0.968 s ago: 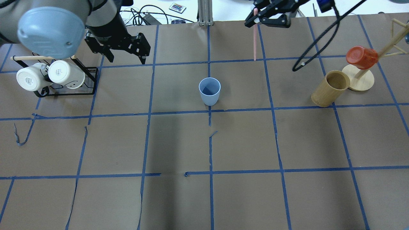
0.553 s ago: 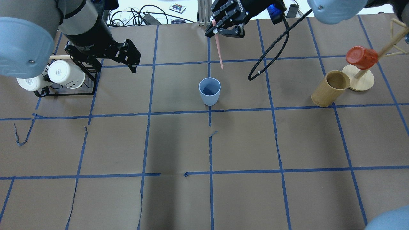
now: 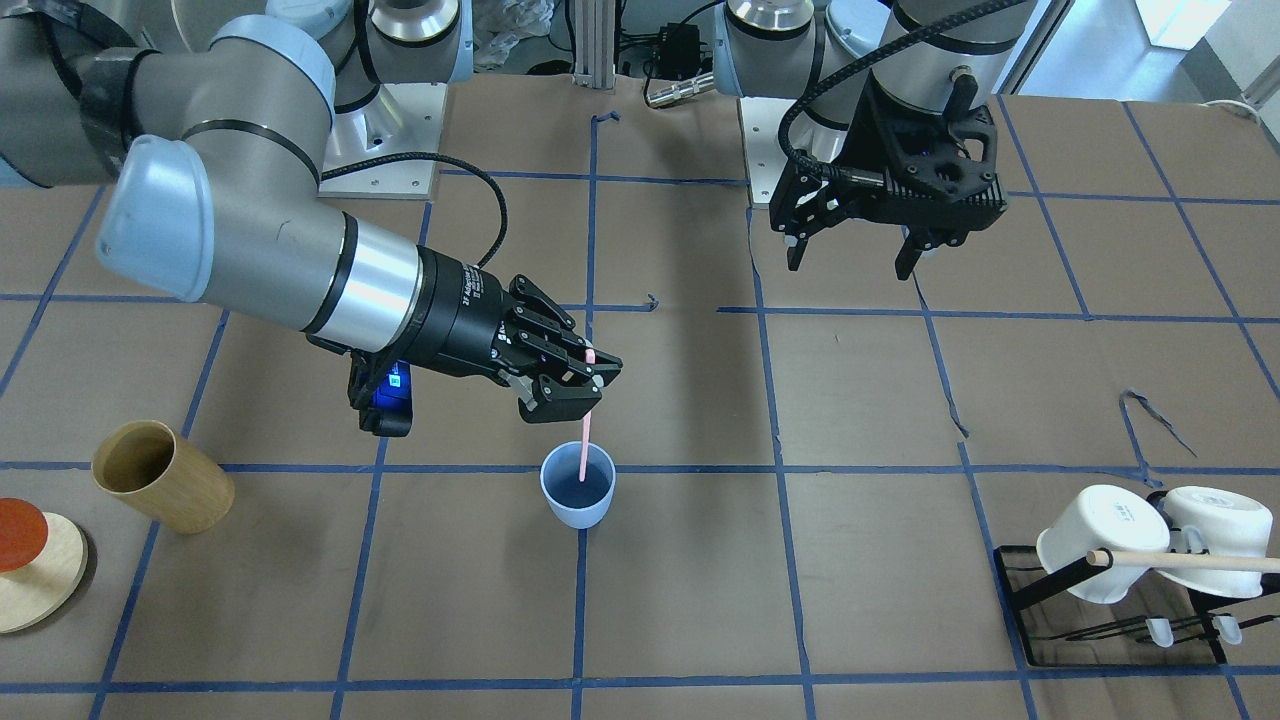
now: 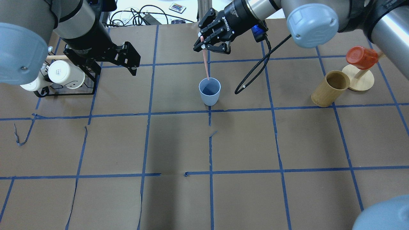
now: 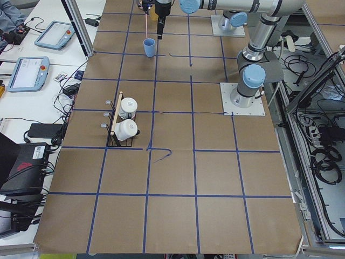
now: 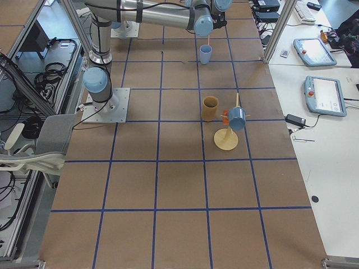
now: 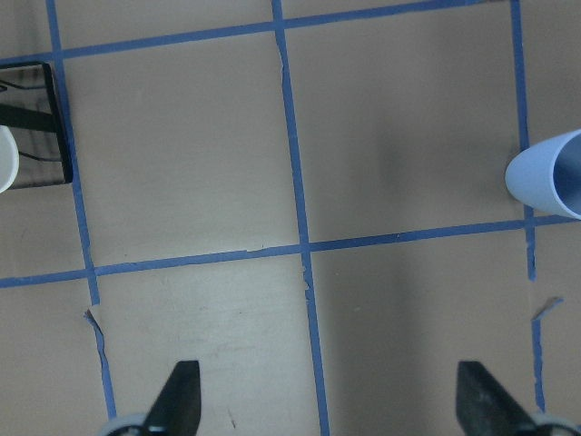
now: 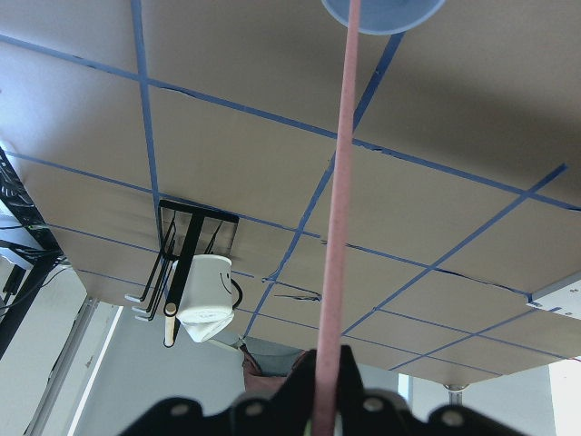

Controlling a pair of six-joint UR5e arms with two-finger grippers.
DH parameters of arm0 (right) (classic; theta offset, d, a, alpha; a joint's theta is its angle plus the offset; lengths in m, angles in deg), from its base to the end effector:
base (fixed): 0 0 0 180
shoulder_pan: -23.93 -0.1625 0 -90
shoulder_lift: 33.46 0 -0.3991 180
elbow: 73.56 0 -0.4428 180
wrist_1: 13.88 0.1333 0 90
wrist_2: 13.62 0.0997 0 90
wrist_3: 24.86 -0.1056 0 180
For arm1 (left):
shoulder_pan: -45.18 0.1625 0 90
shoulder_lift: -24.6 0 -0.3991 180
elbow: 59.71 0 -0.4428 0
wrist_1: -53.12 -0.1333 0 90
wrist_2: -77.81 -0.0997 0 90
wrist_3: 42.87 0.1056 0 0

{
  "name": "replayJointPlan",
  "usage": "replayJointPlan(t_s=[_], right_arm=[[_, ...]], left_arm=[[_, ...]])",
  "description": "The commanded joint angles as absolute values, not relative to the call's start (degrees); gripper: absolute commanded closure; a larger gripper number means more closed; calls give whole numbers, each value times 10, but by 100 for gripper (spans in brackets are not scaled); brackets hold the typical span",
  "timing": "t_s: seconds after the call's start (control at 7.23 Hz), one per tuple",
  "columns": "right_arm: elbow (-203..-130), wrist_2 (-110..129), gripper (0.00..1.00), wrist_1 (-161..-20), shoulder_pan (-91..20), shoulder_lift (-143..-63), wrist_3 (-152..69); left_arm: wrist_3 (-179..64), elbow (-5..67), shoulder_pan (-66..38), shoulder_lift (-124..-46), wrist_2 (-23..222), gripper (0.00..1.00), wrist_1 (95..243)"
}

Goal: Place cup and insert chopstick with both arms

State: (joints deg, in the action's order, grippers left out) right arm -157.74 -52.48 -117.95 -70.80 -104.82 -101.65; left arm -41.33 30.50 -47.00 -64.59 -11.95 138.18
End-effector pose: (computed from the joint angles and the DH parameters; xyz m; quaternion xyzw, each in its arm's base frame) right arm 0.2693 -0.6404 0.3783 0.5268 0.7322 0.2743 0.3333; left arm -0.1544 -0.5411 0.4707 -0.0325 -0.9983 0.0483 0.0024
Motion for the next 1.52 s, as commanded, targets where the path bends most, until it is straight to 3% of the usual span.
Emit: replayJointPlan(t_s=[0.0,0.28,0.41,0.69,1.11,1.38], right_arm=[[-1610,-522,100,-1187,-708,-1047,-1018],[-1622,-520,100,-1182,-707,-1049,-1025],[-1622,-525,1,-1189,-707,-1049,-1020],[-1615,-523,0,-1186,-706,-1054,-1023],[-1530,-605,0,-1131,-696,-1069,-1021],[-1515,-735,0,-1124,-692,-1089,-958]], left_arm=[[-416,307,-463,-645,-118,0,1383],[-434,307,-466,-644,-120,0,1391],[-440,307,-466,-644,-120,0,1393],[-440,306,-466,-644,-120,0,1393],[-440,306,-466,-643,-120,0,1393],[-440,307,-466,-644,-120,0,1393]])
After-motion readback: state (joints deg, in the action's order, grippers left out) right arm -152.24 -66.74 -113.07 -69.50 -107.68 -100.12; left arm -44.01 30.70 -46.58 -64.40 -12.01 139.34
